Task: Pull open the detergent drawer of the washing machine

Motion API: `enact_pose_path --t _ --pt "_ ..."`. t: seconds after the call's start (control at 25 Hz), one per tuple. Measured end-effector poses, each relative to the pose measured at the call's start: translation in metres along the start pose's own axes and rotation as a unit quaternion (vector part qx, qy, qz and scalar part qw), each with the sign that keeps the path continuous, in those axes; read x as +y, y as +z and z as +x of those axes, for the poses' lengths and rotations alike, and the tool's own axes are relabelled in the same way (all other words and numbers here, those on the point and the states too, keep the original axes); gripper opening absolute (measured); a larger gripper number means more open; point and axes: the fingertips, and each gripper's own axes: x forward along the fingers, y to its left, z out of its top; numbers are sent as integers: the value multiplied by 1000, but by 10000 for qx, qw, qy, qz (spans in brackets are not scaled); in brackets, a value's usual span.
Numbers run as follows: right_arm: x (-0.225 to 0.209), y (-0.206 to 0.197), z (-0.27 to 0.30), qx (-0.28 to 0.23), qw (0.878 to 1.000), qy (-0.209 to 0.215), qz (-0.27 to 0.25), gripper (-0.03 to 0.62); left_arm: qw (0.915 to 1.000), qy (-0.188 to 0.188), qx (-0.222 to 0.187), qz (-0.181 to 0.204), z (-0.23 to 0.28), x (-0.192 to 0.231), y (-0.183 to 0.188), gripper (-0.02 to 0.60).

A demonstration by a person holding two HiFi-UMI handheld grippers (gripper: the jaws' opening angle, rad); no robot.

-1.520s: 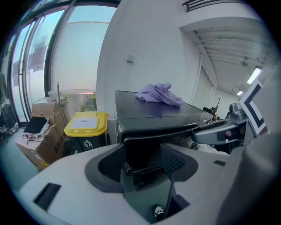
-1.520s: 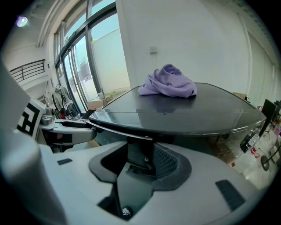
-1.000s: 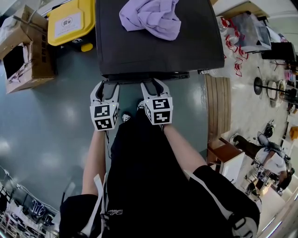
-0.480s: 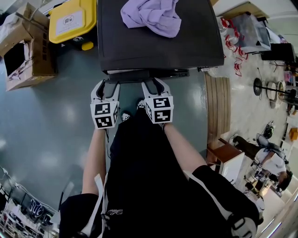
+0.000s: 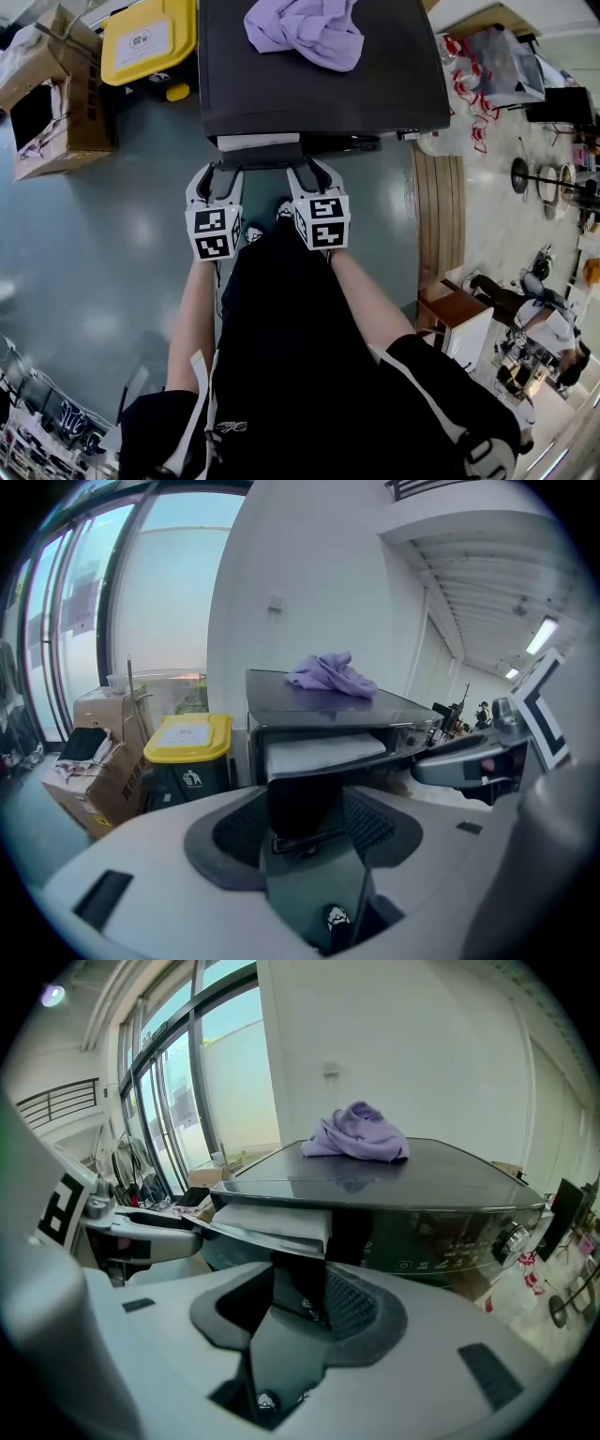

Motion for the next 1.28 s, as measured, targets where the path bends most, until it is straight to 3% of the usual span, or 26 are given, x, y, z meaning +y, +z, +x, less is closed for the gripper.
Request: enact_pose_path --t 0.24,0.4,0.48,0.64,0.76,1.28 --pt "2 -1 -2 -100 9995 277 -113 177 9998 -167 -94 55 -3 -1 -1 247" --pt "13 -2 1 -217 9967 643 -443 292 9986 -441 -199 207 -3 -5 -2 249" --pt "14 -3 3 -214 9962 709 -459 304 9982 -541 -138 232 1 -5 -5 250" --pt "11 -5 10 -133 9966 695 -430 297 9977 -650 -77 -178 6 -2 -8 256" --pt "4 -2 9 -137 9975 605 -339 227 9986 -502 -93 -102 7 -3 -7 256" --pt "7 -7 0 -164 9985 461 -246 210 9993 -277 -154 -219 -4 -3 -13 255"
